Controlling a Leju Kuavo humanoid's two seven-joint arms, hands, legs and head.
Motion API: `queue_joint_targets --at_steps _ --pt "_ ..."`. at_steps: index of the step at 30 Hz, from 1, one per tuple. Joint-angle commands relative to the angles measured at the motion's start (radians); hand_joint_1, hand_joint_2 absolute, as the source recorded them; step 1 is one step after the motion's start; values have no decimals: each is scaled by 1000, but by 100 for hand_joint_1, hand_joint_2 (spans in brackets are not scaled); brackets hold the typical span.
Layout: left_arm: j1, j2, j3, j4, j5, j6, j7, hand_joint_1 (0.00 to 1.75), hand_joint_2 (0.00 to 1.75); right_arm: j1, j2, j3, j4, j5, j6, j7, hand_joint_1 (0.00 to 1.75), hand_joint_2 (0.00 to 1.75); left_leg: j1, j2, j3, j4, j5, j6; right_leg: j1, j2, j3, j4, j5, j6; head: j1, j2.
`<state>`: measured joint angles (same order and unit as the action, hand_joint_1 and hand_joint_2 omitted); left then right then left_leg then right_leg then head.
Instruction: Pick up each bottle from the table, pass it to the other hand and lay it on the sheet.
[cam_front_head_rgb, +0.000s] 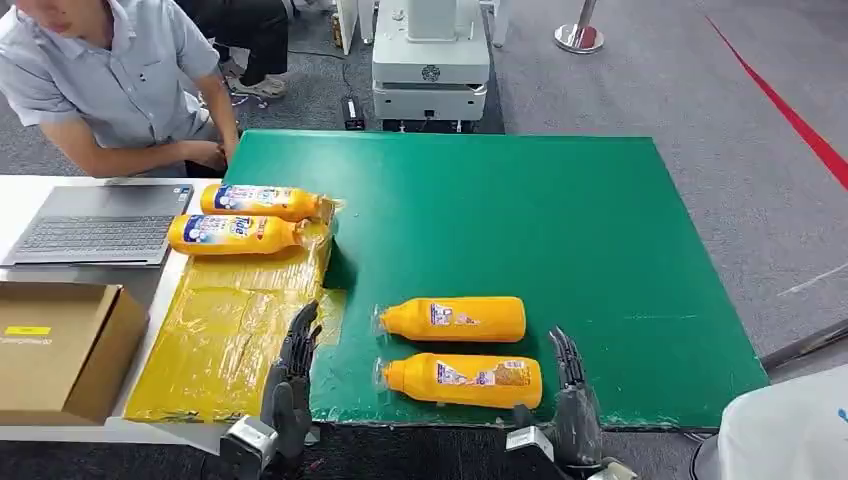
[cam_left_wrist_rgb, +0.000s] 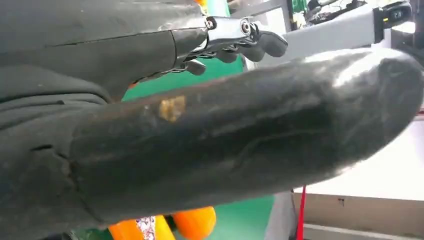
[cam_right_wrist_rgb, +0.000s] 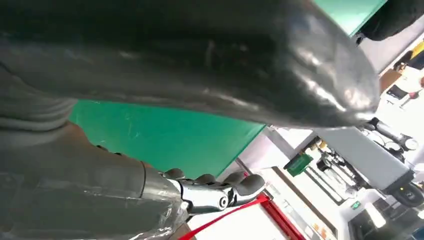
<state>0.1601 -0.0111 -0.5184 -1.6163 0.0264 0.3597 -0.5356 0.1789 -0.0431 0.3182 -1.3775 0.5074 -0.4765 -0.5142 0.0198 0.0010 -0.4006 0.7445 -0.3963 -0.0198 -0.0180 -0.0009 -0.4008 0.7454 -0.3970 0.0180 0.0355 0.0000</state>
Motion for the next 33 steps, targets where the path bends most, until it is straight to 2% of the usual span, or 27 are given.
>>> queue_joint_targets --at_steps 1,5,8,9,15,33 --pt "-11 -46 96 -110 74 1 -38 0 175 -71 -29 38 52 37 -32 33 0 0 0 0 0 0 0 0 0 0 0 0 0 0 4 0" --pt "8 -65 148 -173 128 -22 -34 0 175 -89 -43 59 78 112 -48 81 0 0 0 0 0 0 0 0 0 0 0 0 0 0 -2 0" --pt "0 -77 161 -158 176 -66 4 0 175 -123 -63 77 138 237 -81 166 0 0 0 0 0 0 0 0 0 0 0 0 0 0 2 0" --pt "-12 -81 156 -136 180 -83 8 0 175 -156 -72 91 202 324 -101 210 0 0 0 0 0 0 0 0 0 0 0 0 0 0 3 0" --pt "-40 -92 146 -101 178 -83 7 0 175 -238 -47 97 315 328 -67 204 0 0 0 0 0 0 0 0 0 0 0 0 0 0 2 0" --pt "-54 -89 132 -86 168 -79 15 0 175 -260 -36 132 328 334 -18 201 0 0 0 0 0 0 0 0 0 0 0 0 0 0 3 0"
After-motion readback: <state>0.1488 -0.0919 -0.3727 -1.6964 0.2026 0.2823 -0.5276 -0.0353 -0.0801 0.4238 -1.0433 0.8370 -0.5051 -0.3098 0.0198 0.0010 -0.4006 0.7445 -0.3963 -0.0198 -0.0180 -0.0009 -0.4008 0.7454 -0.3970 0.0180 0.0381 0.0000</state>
